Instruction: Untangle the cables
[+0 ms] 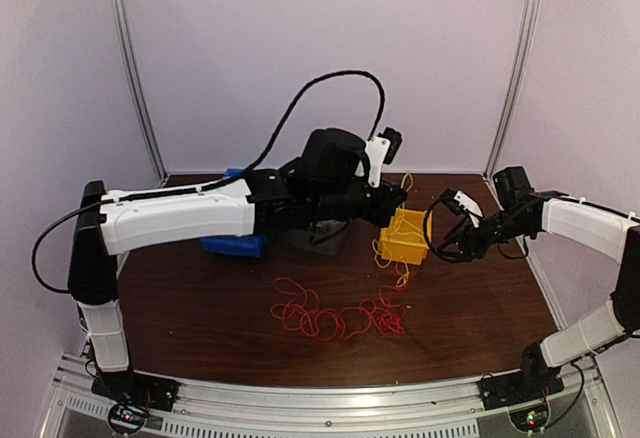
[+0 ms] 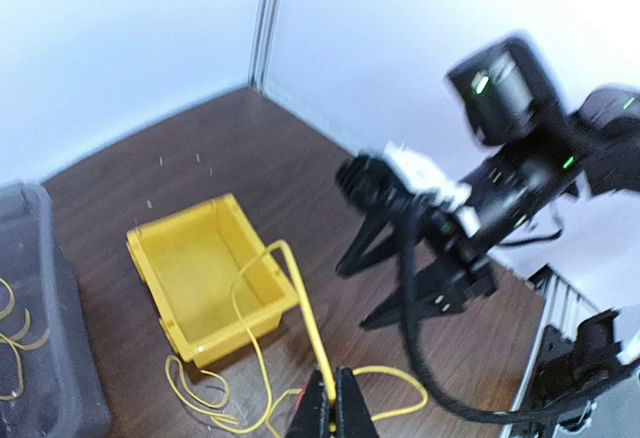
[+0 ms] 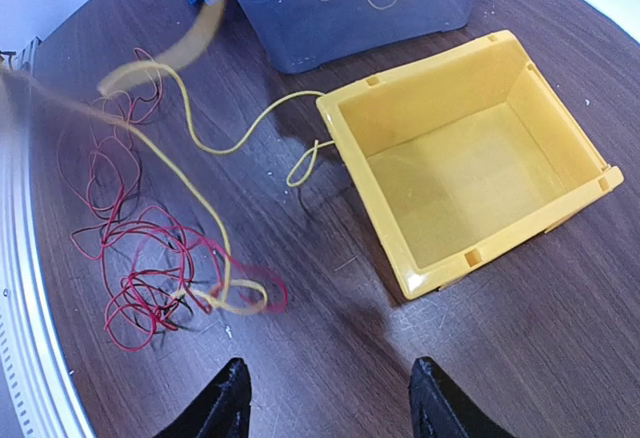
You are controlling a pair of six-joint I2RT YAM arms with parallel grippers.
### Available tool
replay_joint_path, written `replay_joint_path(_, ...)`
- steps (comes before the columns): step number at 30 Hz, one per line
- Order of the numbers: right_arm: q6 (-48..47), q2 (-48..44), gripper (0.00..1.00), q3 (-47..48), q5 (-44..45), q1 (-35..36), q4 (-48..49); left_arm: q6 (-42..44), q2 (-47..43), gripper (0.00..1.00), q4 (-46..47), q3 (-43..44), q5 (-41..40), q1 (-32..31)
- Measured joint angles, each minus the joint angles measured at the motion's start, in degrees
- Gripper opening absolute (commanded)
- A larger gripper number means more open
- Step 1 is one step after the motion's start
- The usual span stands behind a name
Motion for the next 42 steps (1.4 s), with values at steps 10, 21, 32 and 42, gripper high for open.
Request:
replay_joint_path(10, 0.0, -0.15, 0.56, 0.0, -0.44, 0.0, -0.02, 4.46, -12.0, 0.0, 2.97, -2.12, -4.7, 0.0)
replay_joint_path(21, -0.42, -4.24, 0.66, 6.12, -7.8, 0.0, -4.09, 8.28, -19.37, 0.0, 3.04, -4.81, -5.09, 0.0)
replay_joint_path(32, 4.33, -9.11, 0.68, 22.58, -17.81, 8.35, -6.25, 8.55, -20.24, 0.0, 7.43, -15.37, -5.14, 0.0)
replay_joint_path(42, 7.08, -2.56, 0.69, 24.57, -12.46, 19.65, -5.7, 6.91, -19.37, 0.0, 11.17, -17.44, -3.21, 0.0)
